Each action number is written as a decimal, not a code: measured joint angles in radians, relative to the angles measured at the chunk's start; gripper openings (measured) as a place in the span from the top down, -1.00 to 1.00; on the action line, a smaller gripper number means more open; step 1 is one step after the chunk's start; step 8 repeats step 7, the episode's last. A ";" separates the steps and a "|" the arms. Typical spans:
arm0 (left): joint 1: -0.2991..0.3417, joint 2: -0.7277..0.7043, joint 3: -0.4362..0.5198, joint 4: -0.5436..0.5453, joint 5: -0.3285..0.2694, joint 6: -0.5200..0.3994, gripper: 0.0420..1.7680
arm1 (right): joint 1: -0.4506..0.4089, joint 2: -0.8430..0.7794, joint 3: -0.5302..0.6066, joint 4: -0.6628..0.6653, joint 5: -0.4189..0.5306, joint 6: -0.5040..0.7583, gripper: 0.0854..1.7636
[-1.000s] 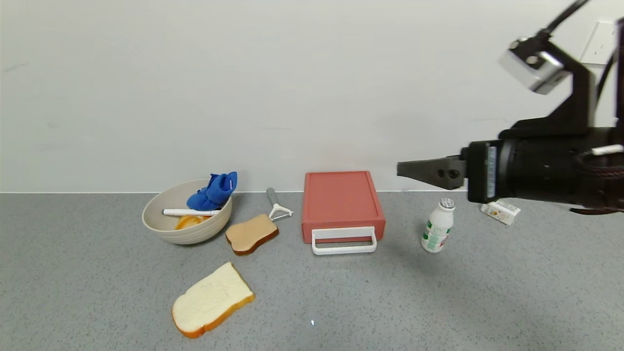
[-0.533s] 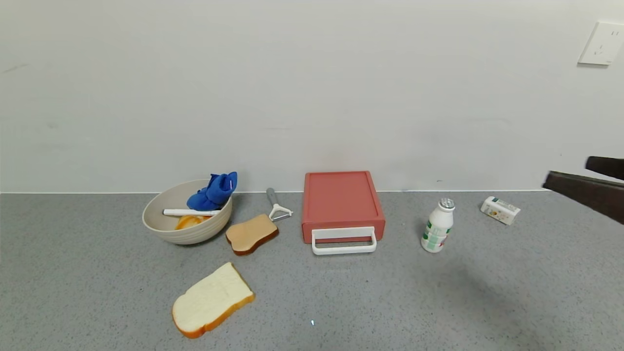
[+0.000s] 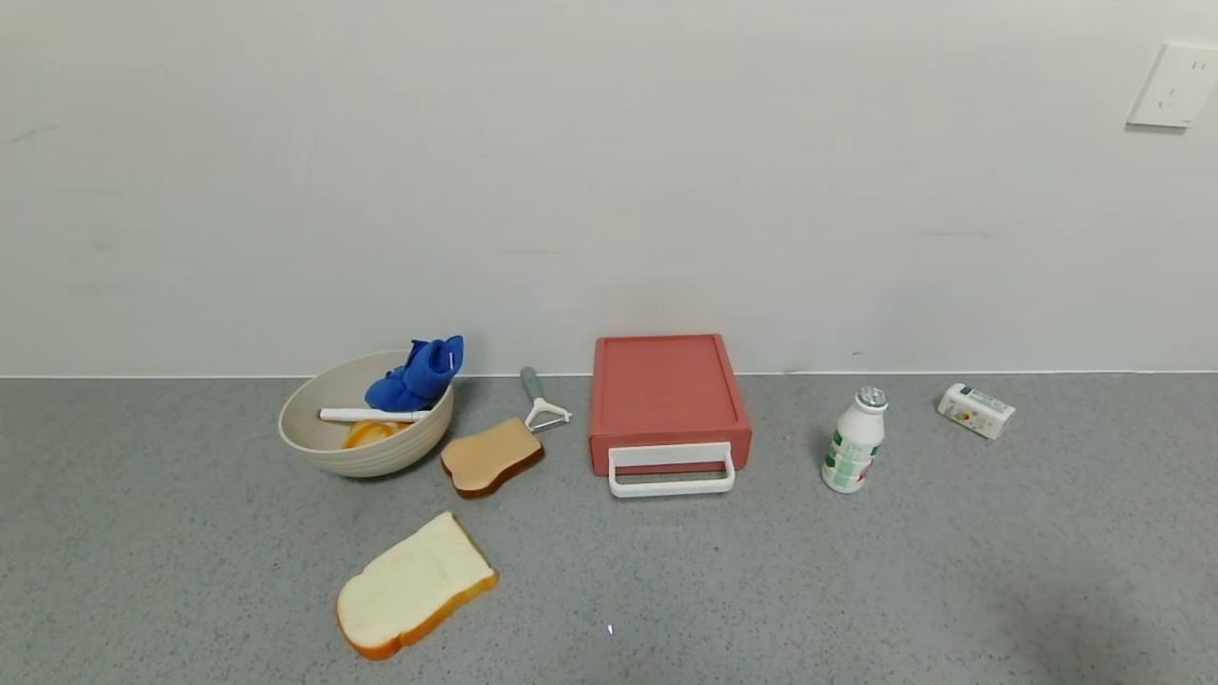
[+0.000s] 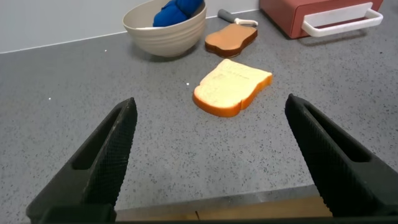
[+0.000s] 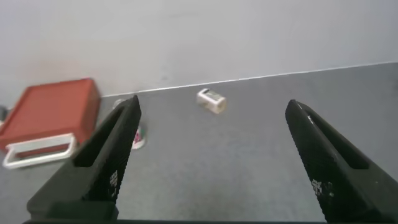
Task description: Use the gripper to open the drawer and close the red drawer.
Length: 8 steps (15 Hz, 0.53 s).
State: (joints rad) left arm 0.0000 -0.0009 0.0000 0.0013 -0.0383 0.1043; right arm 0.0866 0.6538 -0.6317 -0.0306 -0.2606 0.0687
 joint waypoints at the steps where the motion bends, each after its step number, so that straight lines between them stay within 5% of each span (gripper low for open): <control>1: 0.000 0.000 0.000 0.000 0.000 0.000 -0.94 | -0.024 -0.041 0.015 0.020 -0.022 0.000 -0.94; 8: 0.000 0.000 0.000 -0.001 0.000 -0.002 -0.94 | -0.129 -0.309 0.045 0.219 0.036 -0.003 -0.94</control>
